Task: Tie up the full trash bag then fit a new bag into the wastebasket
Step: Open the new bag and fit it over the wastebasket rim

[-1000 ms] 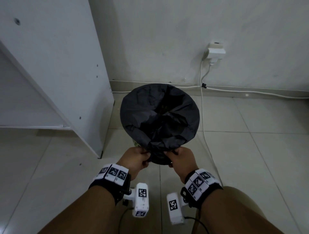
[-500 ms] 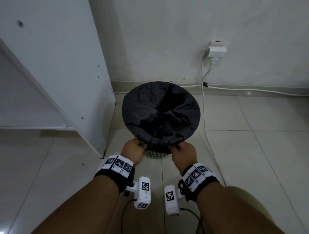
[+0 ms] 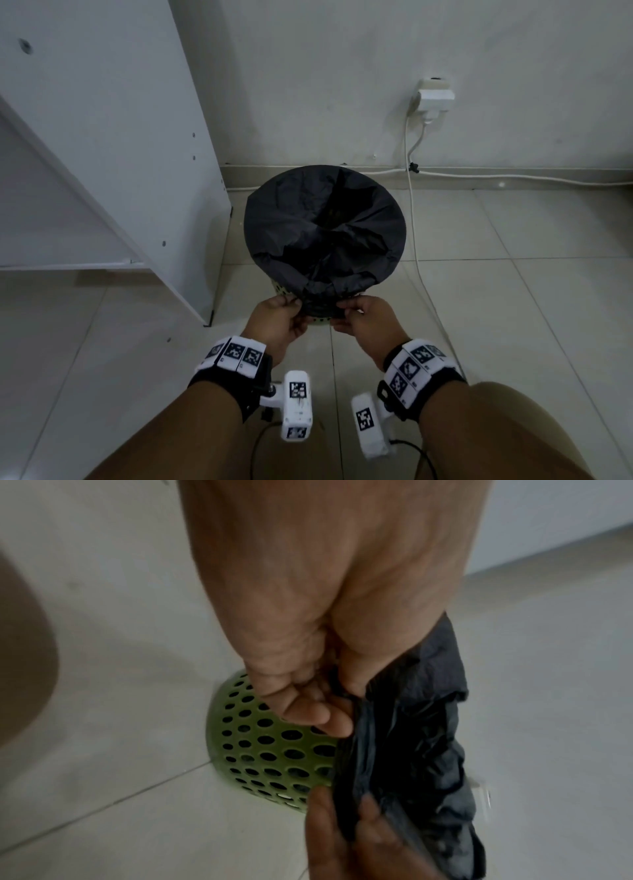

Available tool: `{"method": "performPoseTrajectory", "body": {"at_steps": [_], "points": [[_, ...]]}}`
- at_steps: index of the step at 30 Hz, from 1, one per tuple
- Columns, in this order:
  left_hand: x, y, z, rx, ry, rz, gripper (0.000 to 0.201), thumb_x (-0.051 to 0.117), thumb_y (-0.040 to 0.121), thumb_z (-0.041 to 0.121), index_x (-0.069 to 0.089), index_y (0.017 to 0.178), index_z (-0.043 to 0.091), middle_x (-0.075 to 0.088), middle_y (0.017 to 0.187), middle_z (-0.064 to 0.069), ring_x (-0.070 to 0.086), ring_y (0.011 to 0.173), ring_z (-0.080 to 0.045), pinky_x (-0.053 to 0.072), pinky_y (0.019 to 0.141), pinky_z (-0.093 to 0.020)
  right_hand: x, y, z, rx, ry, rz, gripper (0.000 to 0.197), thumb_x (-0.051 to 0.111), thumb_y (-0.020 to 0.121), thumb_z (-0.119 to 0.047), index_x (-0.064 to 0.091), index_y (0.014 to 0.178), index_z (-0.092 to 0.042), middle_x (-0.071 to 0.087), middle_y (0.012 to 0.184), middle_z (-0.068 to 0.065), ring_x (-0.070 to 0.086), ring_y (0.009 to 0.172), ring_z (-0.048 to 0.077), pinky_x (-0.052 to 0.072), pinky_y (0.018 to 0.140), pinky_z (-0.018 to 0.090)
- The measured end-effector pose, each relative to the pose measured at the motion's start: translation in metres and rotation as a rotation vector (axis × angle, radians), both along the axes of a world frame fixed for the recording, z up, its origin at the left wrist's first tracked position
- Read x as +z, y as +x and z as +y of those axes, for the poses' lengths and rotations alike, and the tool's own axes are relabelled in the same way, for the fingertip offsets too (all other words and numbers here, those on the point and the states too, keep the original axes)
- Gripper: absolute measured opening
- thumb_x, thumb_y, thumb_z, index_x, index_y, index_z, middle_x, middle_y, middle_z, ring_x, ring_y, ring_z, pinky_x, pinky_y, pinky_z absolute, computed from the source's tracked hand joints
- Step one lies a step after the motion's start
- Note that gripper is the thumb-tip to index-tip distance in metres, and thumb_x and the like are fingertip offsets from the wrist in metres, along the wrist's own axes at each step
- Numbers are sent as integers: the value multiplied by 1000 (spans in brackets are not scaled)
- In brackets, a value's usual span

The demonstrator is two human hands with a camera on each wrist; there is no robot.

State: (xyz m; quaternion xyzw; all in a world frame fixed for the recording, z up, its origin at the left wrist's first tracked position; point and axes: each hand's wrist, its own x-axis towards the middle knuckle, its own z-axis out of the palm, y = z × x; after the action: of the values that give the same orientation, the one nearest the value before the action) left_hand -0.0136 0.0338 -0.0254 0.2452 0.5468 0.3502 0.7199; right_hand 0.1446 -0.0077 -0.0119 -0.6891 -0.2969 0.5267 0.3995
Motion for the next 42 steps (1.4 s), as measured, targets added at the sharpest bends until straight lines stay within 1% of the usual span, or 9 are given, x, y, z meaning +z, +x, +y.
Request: {"method": "performPoseTrajectory", "body": {"at_steps": [2,5,9,13,17,23,29,33,42], "points": [[2,-3,-4,-12,47,45,17,47,100,0,64,101,1,64,78,-12,60,57,-15,50,52,-22,6,-7,1,107,-18,-105,23,43,99,0,63,97,12,63,99,27,63,88,46,58,79,51],[4,-7,-13,-109,173,135,17,52,99,4,67,104,0,68,82,-16,62,63,-18,50,59,-26,17,-13,2,240,-10,-173,27,47,100,-19,54,83,1,53,83,19,49,73,29,39,70,36],[7,-6,-20,-241,391,322,14,58,97,8,71,98,5,76,84,-12,70,70,-18,50,62,-28,27,-26,4,263,-55,-30,17,50,100,-35,59,98,-20,60,91,-7,57,88,15,44,81,29],[9,-1,-22,-286,474,378,15,57,94,3,72,92,7,77,82,-6,74,75,-18,57,67,-35,23,-31,8,265,-56,73,23,51,101,-22,58,80,-18,56,73,-4,56,55,-3,40,46,7],[12,2,-22,-322,461,338,16,55,90,0,70,94,3,75,87,-13,73,81,-25,61,79,-47,16,-29,10,254,-28,40,25,55,100,-24,70,114,-10,72,107,8,64,82,9,45,60,11],[16,10,-21,-232,230,113,24,46,97,2,62,112,9,72,101,-21,74,85,-31,62,75,-42,7,-26,13,204,19,-21,19,61,79,-19,74,85,-6,74,94,17,68,94,35,54,84,47],[17,10,-19,-192,306,341,10,55,99,24,61,98,16,73,78,-19,73,60,-36,59,53,-37,8,-30,13,105,-39,19,30,58,77,-14,52,48,-20,52,57,9,47,60,23,36,64,40],[20,6,-14,-237,193,295,19,60,98,19,68,88,5,64,55,-10,68,50,-28,52,48,-27,4,-34,10,179,21,-72,24,52,79,-17,48,56,-15,50,64,14,47,66,24,39,65,47],[3,-4,-1,-97,170,378,20,72,84,14,71,64,13,52,45,-2,41,43,-17,31,48,-24,-2,-26,8,309,109,-461,29,48,97,-9,46,69,-1,49,66,16,42,58,20,30,52,23]]}}
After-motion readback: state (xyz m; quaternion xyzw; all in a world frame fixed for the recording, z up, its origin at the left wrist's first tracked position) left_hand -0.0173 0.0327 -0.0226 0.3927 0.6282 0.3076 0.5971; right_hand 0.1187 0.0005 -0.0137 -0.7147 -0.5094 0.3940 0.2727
